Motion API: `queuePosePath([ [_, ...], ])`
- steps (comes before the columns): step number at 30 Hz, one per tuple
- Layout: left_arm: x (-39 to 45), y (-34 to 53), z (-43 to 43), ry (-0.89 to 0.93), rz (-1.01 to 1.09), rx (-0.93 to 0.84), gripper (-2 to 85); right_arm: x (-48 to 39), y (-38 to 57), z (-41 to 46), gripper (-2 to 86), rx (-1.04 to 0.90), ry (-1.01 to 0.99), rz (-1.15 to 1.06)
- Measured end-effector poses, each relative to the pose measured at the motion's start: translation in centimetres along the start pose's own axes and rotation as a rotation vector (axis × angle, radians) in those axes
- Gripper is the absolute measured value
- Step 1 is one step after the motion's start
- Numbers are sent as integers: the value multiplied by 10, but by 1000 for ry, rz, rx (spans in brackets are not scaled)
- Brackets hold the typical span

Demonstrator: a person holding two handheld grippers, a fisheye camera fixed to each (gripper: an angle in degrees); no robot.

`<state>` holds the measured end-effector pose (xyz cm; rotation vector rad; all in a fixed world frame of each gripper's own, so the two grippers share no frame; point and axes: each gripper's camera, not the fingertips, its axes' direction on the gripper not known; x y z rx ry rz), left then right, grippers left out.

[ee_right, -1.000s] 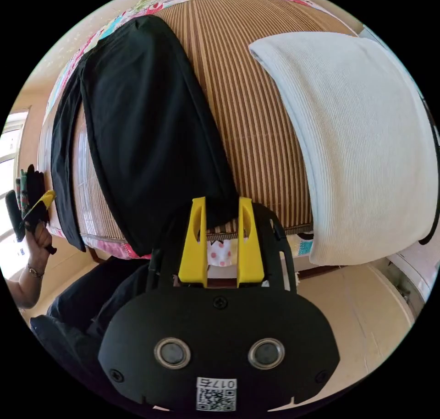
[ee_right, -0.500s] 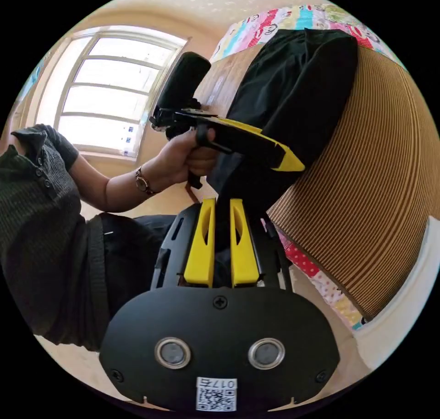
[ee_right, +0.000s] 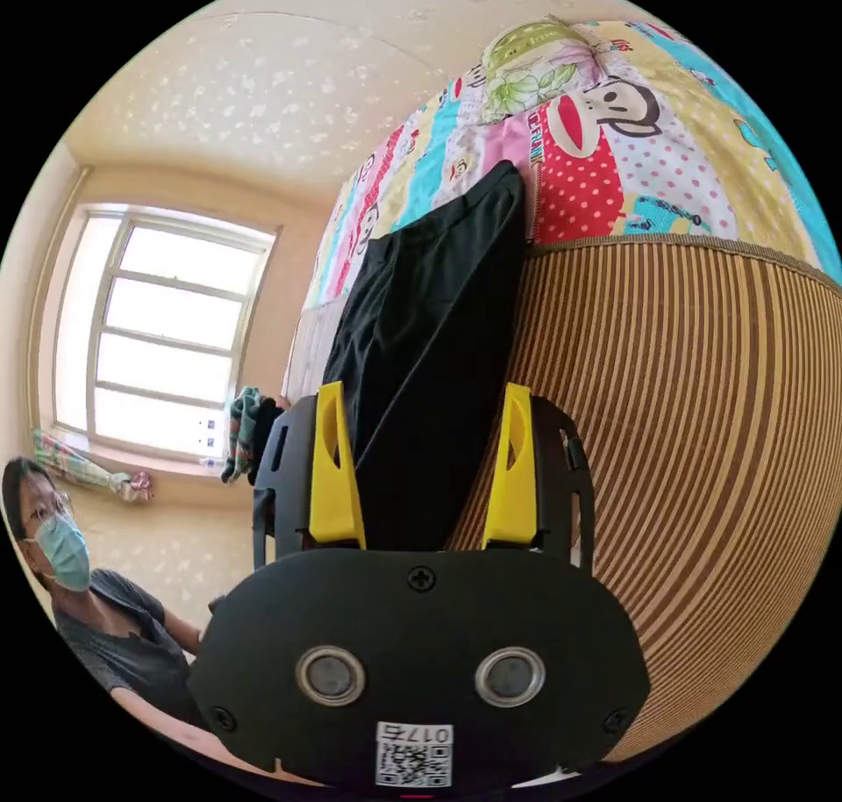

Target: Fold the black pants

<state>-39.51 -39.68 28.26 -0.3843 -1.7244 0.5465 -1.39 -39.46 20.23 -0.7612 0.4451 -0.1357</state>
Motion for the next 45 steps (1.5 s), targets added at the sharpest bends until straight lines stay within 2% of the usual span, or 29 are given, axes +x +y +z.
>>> queuePosePath([
  [4, -4, 11, -9, 47, -27, 60, 24, -26, -34, 43, 60, 59, 335, 257],
  [5, -10, 18, -16, 98, -44, 82, 20, -43, -32, 44, 55, 95, 407, 260],
  [6, -18, 28, -28, 158, -52, 105, 14, -91, -26, 49, 45, 152, 545, 156],
  [7, -22, 35, -37, 185, -53, 117, 13, -154, -15, 64, 40, 180, 678, -61],
  [9, -41, 73, -81, 226, -68, 174, 12, -241, 14, 96, 37, 235, 812, -330],
  [10, -46, 84, -93, 218, -78, 184, 12, -288, 32, 117, 36, 273, 793, -463],
  [12, -73, 126, -138, 116, -166, 211, 26, -341, 41, 153, 39, 274, 674, -565],
  [13, -81, 136, -148, 77, -188, 217, 31, -366, 34, 188, 42, 215, 599, -580],
  [15, -117, 165, -175, -83, -270, 241, 47, -385, 19, 247, 49, 136, 539, -551],
  [18, -168, 183, -188, -168, -390, 235, 42, -383, 19, 322, 51, 42, 493, -482],
  [21, -190, 183, -184, -230, -401, 182, 32, -364, 75, 320, 69, 58, 418, -438],
  [24, -190, 178, -180, -204, -375, 158, 19, -318, 170, 294, 77, -19, 360, -418],
  [30, -180, 164, -184, -213, -309, 67, 5, -237, 371, 243, 117, -225, 443, -106],
  [33, -178, 154, -182, -231, -274, 7, 3, -221, 452, 246, 105, -260, 267, 101],
  [34, -179, 152, -181, -234, -266, -7, 2, -223, 472, 254, 71, -286, 240, 133],
  [39, -178, 133, -185, -194, -168, -155, -3, -280, 482, 263, 20, -356, 410, -16],
  [41, -168, 128, -197, -74, -48, -188, -4, -299, 479, 245, 16, -344, 358, -31],
  [42, -156, 129, -214, 36, 50, -138, -4, -310, 479, 227, 13, -314, 297, -24],
  [45, -140, 143, -255, 189, 87, -28, -4, -327, 489, 185, 11, -229, 231, 12],
])
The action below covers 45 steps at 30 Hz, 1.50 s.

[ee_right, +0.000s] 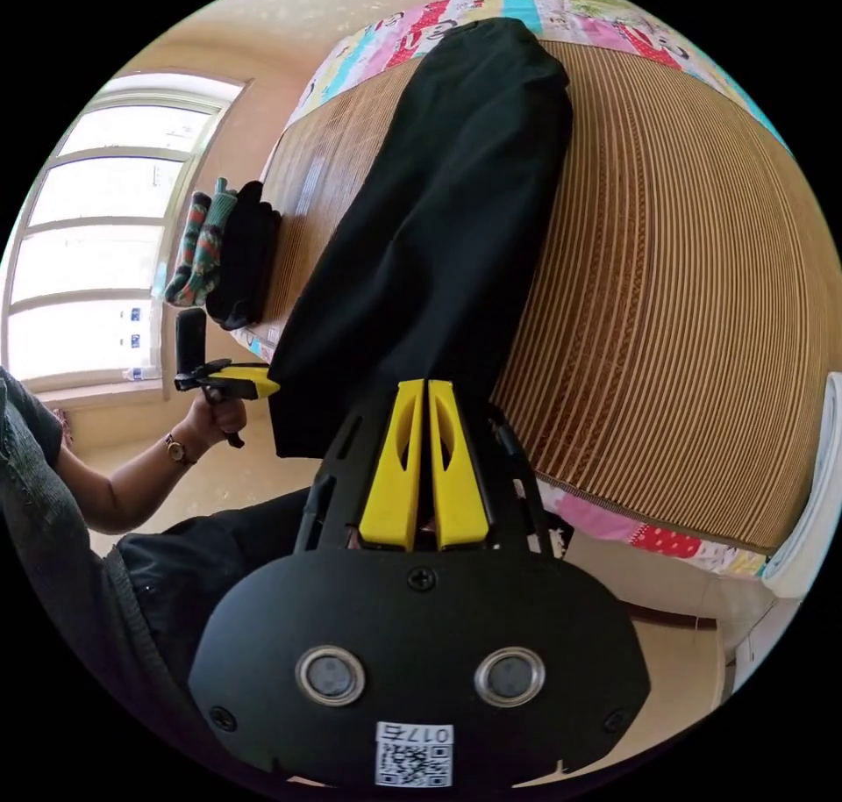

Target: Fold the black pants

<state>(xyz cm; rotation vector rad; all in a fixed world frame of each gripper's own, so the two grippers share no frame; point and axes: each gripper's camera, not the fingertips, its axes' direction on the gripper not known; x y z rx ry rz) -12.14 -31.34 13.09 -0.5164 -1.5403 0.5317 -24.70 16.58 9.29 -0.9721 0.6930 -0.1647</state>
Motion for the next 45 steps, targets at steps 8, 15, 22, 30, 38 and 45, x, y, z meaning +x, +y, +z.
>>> queuePosePath([
  [8, -41, 43, 22, -221, -258, 20, 10, 44, 23, 59, 15, -67, 28, 78],
  [15, -40, 34, -9, -294, -343, 146, 96, 90, 41, 22, 60, 21, -43, 185],
  [22, -79, -48, -25, -271, -252, 179, 148, 172, -25, 10, 127, 105, -368, 195],
  [30, -112, -134, -10, -156, -231, 115, 75, 201, -105, 41, 76, 36, -590, 174],
  [38, -49, -92, -53, 86, -65, 173, 32, 172, -34, -26, 22, 215, -879, 65],
  [45, 139, -6, -113, 237, 250, 265, 26, 59, 90, -172, 11, 376, -963, -193],
])
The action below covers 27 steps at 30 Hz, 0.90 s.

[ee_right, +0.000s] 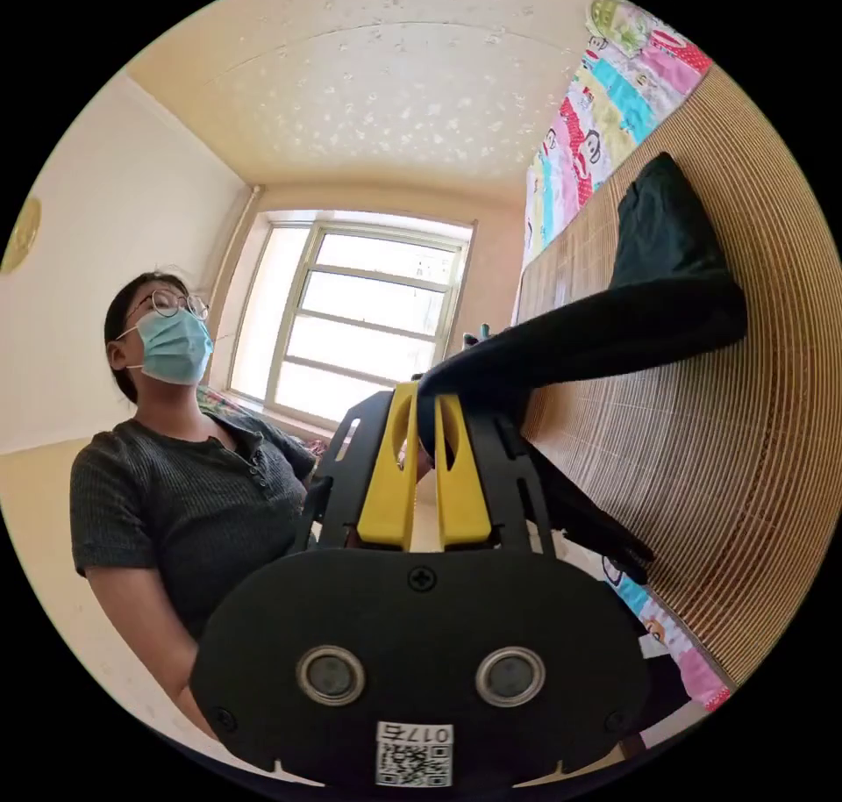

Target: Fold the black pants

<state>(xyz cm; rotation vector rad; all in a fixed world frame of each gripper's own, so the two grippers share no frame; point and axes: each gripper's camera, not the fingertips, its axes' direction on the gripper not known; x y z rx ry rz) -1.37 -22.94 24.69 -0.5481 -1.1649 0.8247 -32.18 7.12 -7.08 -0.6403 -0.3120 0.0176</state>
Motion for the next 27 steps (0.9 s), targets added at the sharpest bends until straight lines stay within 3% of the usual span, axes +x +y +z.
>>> queuePosePath([
  [4, 113, -11, -12, 34, 205, 44, 26, -134, -1, 4, 9, -39, 21, -250],
  [7, 183, -34, -19, 66, 331, 119, 28, -200, -16, 5, 8, 42, 34, -371],
  [11, 224, -83, -19, -33, 334, 210, 23, -226, -50, 10, 8, 102, 118, -429],
  [16, 170, -139, 3, -232, 178, 215, 23, -125, -134, 17, 8, 54, 358, -244],
  [21, 100, -179, 40, -448, 132, 141, 30, -22, -186, 28, 10, 34, 574, -196],
  [24, 65, -160, 61, -553, 79, 37, 38, 23, -166, 38, 14, -36, 664, -155],
  [27, 30, -94, 74, -512, 21, -66, 41, 72, -87, 36, 23, -103, 646, -108],
])
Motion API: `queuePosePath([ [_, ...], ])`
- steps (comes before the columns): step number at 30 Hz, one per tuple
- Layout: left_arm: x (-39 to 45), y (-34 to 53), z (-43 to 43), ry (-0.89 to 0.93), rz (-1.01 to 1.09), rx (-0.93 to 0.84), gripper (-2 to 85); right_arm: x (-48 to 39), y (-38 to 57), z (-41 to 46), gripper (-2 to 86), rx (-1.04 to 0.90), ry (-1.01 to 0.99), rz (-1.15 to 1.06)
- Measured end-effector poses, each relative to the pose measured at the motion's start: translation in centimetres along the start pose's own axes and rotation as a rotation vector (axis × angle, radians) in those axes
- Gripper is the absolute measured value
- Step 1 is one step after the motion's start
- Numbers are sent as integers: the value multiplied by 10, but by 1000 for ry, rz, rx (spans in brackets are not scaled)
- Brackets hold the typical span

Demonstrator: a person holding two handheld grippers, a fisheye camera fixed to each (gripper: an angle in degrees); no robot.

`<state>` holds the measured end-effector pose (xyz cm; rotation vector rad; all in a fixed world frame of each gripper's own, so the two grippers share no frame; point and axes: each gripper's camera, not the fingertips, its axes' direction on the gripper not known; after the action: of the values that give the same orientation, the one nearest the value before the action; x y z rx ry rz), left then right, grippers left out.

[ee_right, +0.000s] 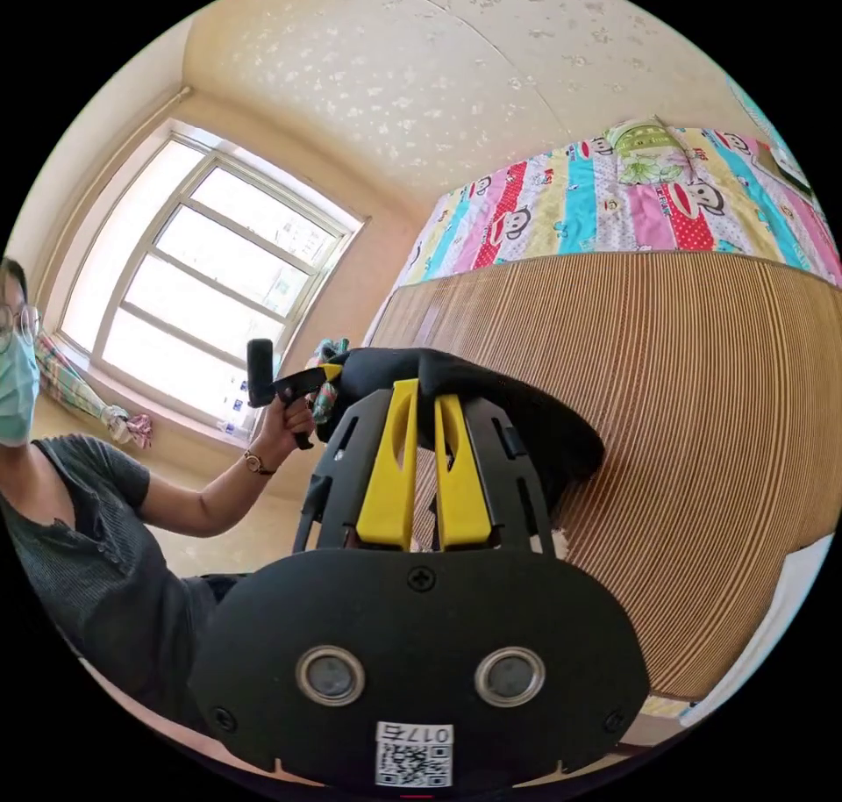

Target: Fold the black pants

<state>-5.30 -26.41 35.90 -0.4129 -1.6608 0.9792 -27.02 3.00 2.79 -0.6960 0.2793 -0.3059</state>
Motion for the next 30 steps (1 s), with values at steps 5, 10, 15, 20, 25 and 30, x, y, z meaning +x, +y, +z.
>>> queuePosePath([
  [5, -47, 146, 64, 39, -361, -297, 85, 104, 176, 62, 60, -214, 14, 471],
  [10, -62, 183, 65, -15, -507, -266, 128, 172, 223, 53, 112, -152, -13, 676],
  [15, -97, 103, 93, -48, -460, -164, 169, 240, 143, 67, 168, -70, -62, 589],
  [20, -116, 46, 143, -69, -435, -257, 176, 303, 78, 116, 183, -153, -131, 531],
  [25, -82, 45, 163, -170, -368, -326, 139, 302, 79, 150, 157, -215, -141, 456],
  [30, -75, 97, 147, 8, -551, -316, 70, 290, 119, 142, 86, -231, -239, 577],
])
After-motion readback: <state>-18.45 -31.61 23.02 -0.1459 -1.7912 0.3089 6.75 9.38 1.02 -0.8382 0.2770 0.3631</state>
